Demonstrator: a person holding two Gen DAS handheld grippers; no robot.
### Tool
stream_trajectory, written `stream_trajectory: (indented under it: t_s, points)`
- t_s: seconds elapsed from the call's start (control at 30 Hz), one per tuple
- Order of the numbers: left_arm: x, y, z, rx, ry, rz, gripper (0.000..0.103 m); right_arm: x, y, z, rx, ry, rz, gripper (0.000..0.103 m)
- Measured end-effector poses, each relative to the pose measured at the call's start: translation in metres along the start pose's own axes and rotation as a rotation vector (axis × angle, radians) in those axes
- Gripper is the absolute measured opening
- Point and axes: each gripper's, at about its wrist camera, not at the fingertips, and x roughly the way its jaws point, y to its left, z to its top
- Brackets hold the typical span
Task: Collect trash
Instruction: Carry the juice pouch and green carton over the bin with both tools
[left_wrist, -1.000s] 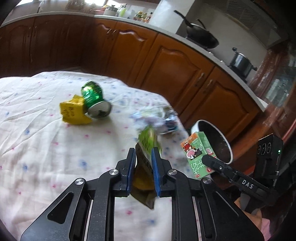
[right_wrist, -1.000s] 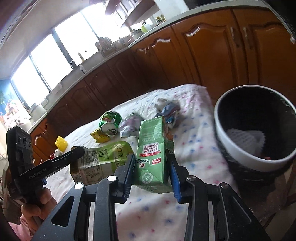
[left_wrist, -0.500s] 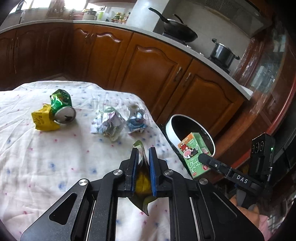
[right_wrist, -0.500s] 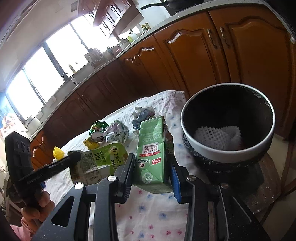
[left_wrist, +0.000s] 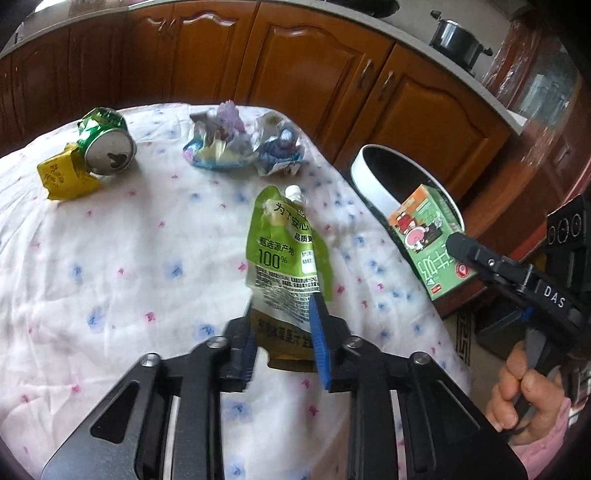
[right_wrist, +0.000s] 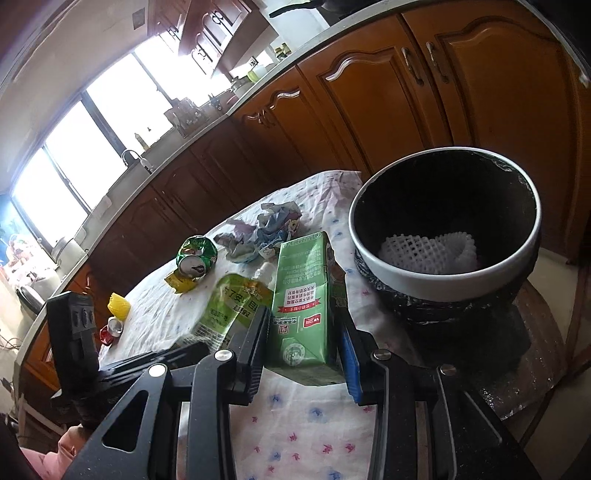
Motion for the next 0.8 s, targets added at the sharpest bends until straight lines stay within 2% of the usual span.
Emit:
stream_trajectory:
  t_s: [0.13, 0.37, 0.8]
  points:
    - [-0.01, -0.006, 0.002, 0.022, -0.044, -0.008, 0.01, -0.004, -0.003, 0.002, 0.006, -0.012, -0.003, 0.036]
    - [-0.02, -0.02, 0.009, 0.04, -0.089, -0.032, 0.009, -0.016, -0.012, 0.009, 0.013, -0.042, -0.017, 0.036]
    - [-0.009, -0.074, 0.06, 0.126, -0.146, -0.094, 0.009, -0.029, -0.049, 0.039, 0.028, -0.095, -0.096, 0.036]
